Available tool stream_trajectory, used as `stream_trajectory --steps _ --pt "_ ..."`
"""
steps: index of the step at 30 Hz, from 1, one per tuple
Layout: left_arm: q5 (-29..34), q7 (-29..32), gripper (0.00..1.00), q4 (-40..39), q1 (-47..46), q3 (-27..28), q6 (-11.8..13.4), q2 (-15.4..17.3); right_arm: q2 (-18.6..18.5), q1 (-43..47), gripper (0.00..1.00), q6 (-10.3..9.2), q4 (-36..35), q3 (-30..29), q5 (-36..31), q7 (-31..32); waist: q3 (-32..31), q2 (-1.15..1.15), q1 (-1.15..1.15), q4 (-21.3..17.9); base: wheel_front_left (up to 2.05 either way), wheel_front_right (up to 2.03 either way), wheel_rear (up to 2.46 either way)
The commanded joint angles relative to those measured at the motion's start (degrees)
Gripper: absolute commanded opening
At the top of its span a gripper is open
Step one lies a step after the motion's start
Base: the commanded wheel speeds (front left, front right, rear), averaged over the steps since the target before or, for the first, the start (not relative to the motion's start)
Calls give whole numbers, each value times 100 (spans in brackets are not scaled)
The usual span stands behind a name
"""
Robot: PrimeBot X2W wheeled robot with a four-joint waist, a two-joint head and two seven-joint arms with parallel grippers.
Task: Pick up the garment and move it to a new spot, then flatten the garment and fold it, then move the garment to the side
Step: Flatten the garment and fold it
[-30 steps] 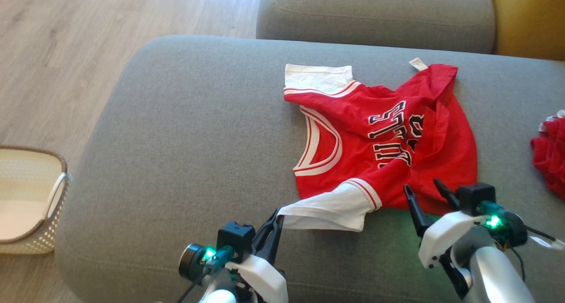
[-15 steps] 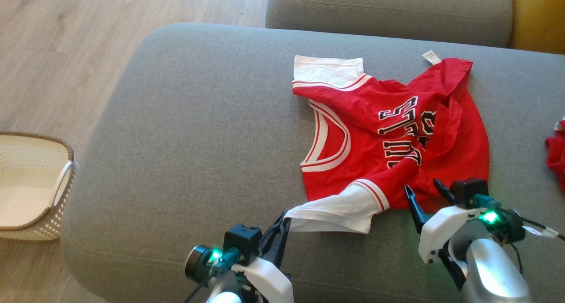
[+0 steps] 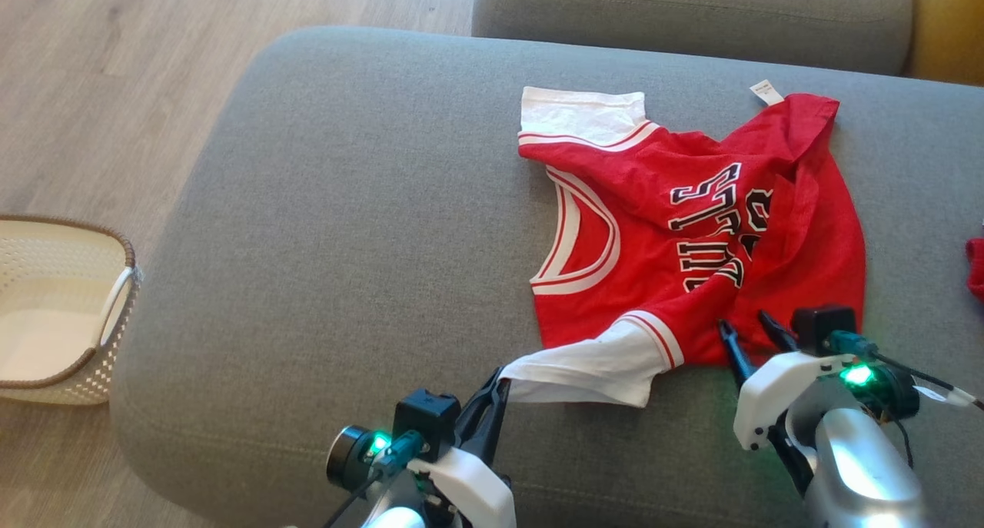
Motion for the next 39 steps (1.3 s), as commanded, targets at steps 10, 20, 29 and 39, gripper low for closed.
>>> stream_trajectory --steps 10,20,29,39 --pt "-101 -119 0 -113 -224 278 115 71 -4 -290 0 -2 -69 24 4 -263 -237 0 0 -196 0 0 0" --pt "-441 -189 0 -621 -30 937 221 381 -52 -269 0 -2 -881 -189 271 18 -619 0 0 -722 0 0 0" --pt "-570 -199 0 -1330 -178 1640 341 1019 -177 -132 0 -2 -2161 -782 1137 849 -751 0 0 -1140 0 0 0" --pt "-906 -211 0 -2077 284 2360 605 1262 -10 514 0 -2 -3205 -1579 3451 1751 -874 0 0 -1381 0 0 0"
